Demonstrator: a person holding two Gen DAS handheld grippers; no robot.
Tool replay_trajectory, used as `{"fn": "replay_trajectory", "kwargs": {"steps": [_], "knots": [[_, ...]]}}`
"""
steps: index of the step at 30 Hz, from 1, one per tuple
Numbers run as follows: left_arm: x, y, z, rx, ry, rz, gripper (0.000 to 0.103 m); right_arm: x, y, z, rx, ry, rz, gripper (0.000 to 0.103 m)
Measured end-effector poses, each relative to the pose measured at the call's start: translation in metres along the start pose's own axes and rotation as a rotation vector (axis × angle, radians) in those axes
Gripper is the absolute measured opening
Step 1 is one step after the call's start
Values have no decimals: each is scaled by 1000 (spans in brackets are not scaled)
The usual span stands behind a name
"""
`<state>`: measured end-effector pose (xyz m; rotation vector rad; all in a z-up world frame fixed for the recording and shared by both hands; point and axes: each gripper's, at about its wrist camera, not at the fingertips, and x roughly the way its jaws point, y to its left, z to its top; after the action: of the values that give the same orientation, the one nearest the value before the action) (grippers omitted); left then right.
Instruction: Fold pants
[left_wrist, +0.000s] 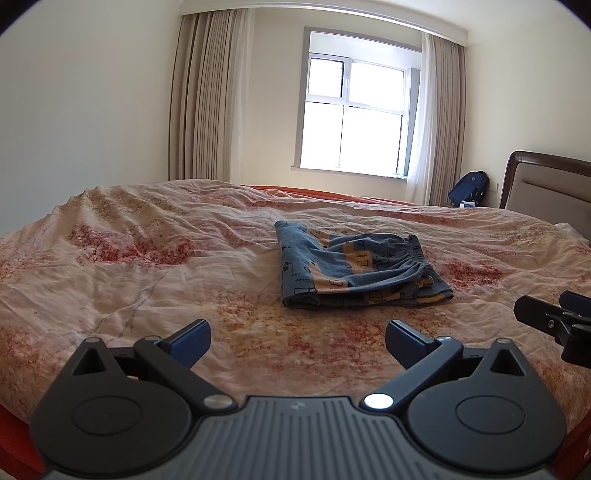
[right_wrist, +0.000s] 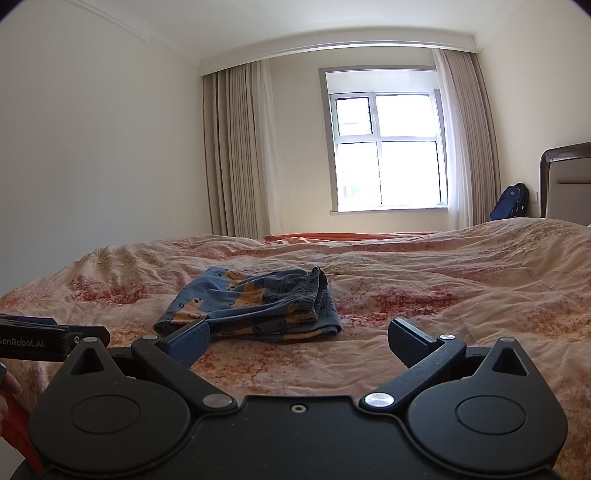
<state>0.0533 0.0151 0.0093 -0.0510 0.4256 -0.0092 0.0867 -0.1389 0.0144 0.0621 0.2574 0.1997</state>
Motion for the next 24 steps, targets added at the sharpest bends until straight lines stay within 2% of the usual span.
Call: {"fn": "replay_trajectory", "kwargs": {"steps": [6,24], "knots": [[3,-1,1,-12,39,10,103,3,-1,-1,1,9,-2,103],[10,-2,-2,-3,48,21,103,13,-4,-6,7,45,-3,103]]}}
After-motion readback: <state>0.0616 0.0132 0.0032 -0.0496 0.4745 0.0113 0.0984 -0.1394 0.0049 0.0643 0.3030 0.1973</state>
